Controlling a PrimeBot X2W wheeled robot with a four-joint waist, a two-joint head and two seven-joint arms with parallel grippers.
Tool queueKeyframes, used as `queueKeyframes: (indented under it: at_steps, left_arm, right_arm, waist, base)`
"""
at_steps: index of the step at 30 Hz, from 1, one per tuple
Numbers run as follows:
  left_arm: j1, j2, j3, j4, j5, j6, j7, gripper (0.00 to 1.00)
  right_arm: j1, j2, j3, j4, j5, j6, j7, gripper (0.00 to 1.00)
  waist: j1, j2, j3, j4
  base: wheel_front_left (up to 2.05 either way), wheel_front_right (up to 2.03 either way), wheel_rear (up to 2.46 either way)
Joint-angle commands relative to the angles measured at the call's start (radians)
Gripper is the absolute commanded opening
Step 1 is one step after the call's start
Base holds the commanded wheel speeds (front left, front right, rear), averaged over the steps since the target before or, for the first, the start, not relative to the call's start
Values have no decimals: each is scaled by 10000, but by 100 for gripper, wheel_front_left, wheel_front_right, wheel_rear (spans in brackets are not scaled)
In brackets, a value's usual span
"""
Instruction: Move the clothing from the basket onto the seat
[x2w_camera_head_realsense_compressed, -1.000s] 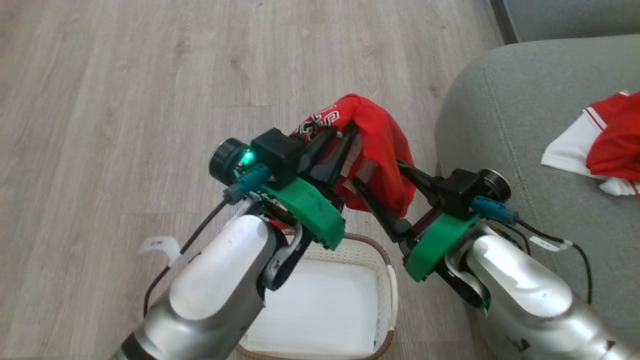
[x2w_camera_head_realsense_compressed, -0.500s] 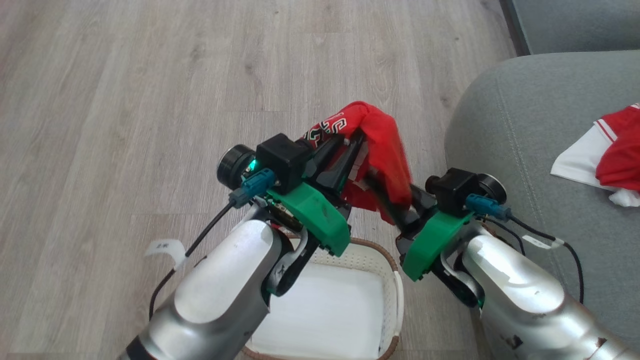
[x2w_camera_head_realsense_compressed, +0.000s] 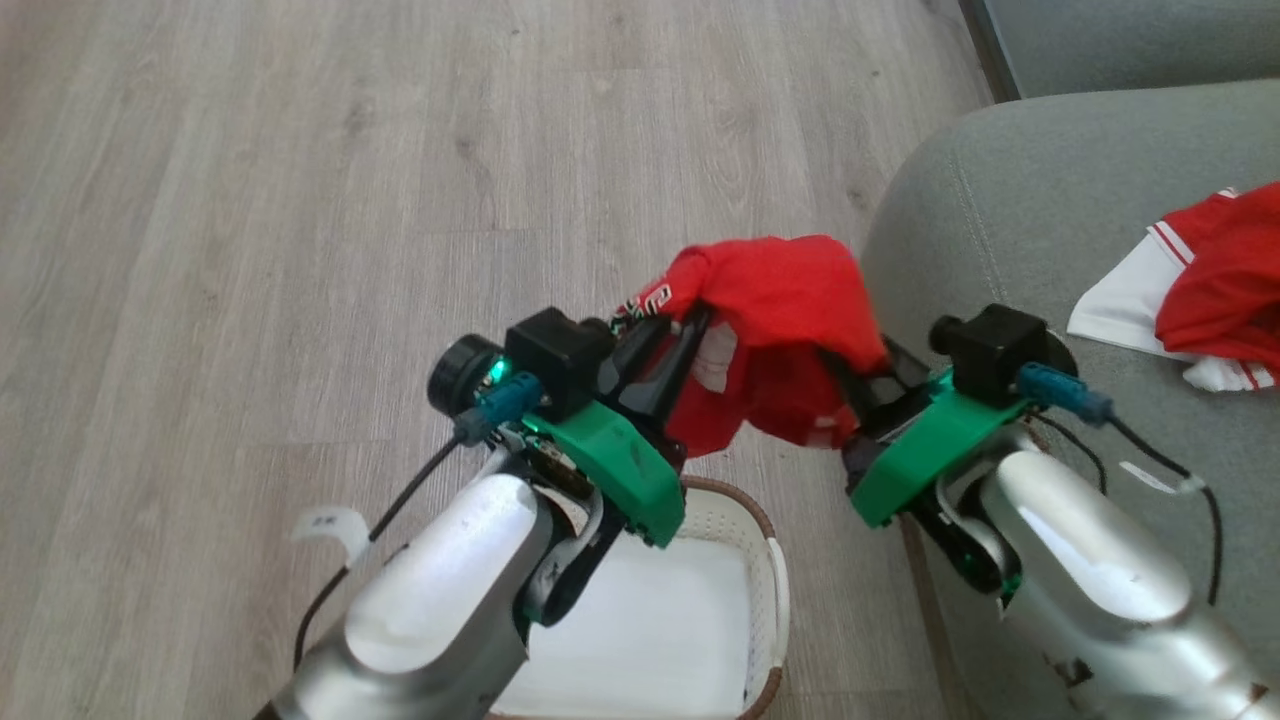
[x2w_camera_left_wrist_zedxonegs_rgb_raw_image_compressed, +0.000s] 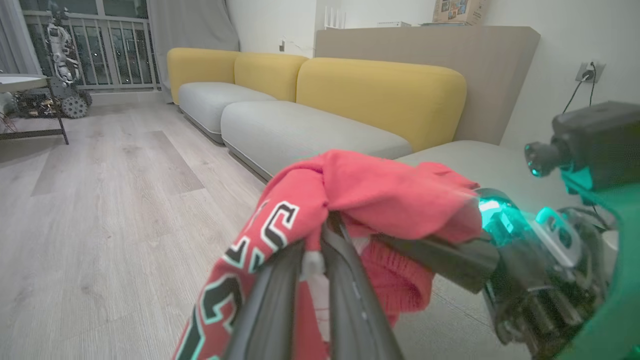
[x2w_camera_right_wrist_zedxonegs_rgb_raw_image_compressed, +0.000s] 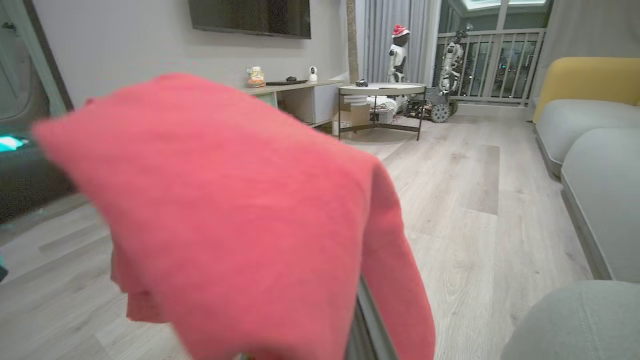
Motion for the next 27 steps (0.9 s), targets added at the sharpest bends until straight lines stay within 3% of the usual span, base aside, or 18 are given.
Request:
queueKeyframes:
  at_steps: [1,5,6,7,9,10,13,27]
  left_arm:
    - [-316,108,244,-256,-79,20,-99,0]
    - [-247,-26,88,-102,-123,-19,-189,0]
    - [-236,-55,59,-60,-128,-16,-222,16]
    - [-236,-55,59,-60,-128,-16,-222,16]
    - [-219,-104,-37,6,-145,-91,-291,91]
    - [-230,-115,-135,26,-114,-177,-324,100]
    - [-229,-129,-358,92,-7,-329,-473,100]
    - [-304,-264,-556,616,31,-234,-808,100]
  right_arm:
    - [-24,-93,-181,-457,-72,-2,-65,0]
    - [180,-259,-700,-784,-147,-2,-65,0]
    - [229,-292,-865,-869,-161,-2,-65,0]
    - [229,-292,-865,-869,-161,-2,-65,0]
    - [338,-353,-1248,-1052,-178,-2,-65,0]
    - [395,-383,-1455,-1156,-193,-2,-65,0]
    - [556,-449,-2160,-1663,-234,-2,-65,0]
    - [1580,-1305,-4680,-3715,-227,-2,-65,0]
  waist:
    - [0,0,35,-47]
    - [0,0,87,-149]
    - [0,0,96,-186]
    - [0,0,96,-186]
    - [0,0,105,-271]
    - [0,0,110,-316]
    - [0,0,126,-479]
    - [0,0,342,-1750]
  base:
    - [0,0,0]
    - [0,0,0]
    - [0,0,0]
    - [0,0,0]
    - [0,0,0]
    - [0,0,0]
    - [0,0,0]
    - [0,0,0]
